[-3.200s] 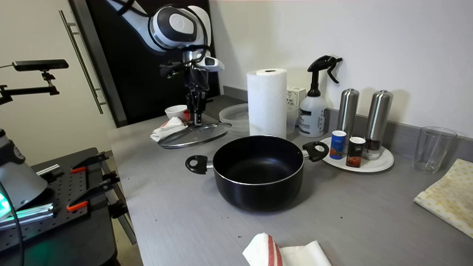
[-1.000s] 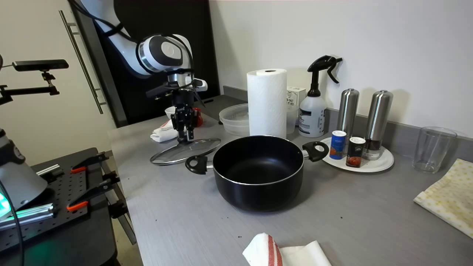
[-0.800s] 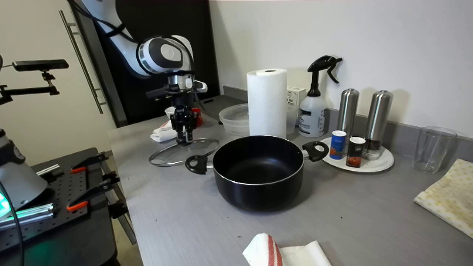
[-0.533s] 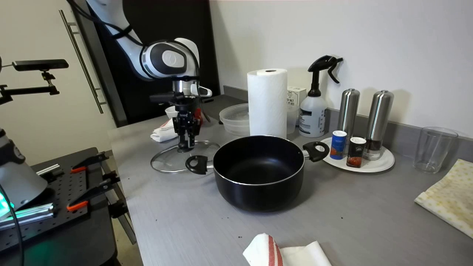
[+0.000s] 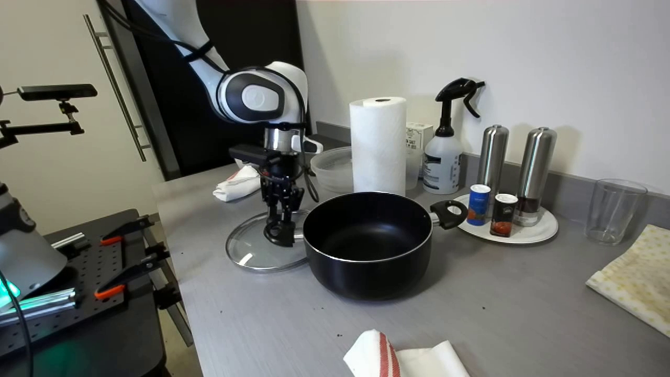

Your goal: Remove the lid from the pot

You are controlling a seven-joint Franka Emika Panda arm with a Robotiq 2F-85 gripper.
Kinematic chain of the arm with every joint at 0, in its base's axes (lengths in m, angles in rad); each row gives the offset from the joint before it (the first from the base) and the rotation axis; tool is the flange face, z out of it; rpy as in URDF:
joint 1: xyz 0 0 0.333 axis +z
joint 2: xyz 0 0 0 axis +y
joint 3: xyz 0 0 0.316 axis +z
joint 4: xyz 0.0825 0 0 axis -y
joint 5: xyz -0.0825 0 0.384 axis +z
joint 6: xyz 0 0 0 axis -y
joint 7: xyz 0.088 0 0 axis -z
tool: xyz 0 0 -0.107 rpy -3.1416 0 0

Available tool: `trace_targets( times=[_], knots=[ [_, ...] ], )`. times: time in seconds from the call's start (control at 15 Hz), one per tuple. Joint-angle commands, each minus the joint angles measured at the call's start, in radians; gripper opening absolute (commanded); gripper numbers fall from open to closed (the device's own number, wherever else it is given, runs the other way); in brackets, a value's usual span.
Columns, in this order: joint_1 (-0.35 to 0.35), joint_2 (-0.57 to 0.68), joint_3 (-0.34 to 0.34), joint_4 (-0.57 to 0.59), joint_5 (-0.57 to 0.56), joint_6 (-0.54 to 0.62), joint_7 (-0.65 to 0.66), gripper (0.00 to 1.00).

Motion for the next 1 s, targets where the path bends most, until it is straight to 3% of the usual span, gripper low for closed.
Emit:
trace_targets(
  times=[0.0, 0.07, 0.13, 0.33, 0.93],
  knots=[
    [-0.009, 0.008, 0.010, 0.048, 0.044, -0.032, -0.041, 0.25],
    [-0.008, 0.010, 0.009, 0.053, 0.046, -0.033, -0.040, 0.75],
    [-0.007, 0.012, 0.009, 0.059, 0.047, -0.034, -0.040, 0.77],
    [-0.007, 0.008, 0.009, 0.068, 0.047, -0.033, -0.040, 0.98],
    [0.006, 0.006, -0.006, 0.067, 0.025, -0.010, -0.015, 1.00]
  ],
)
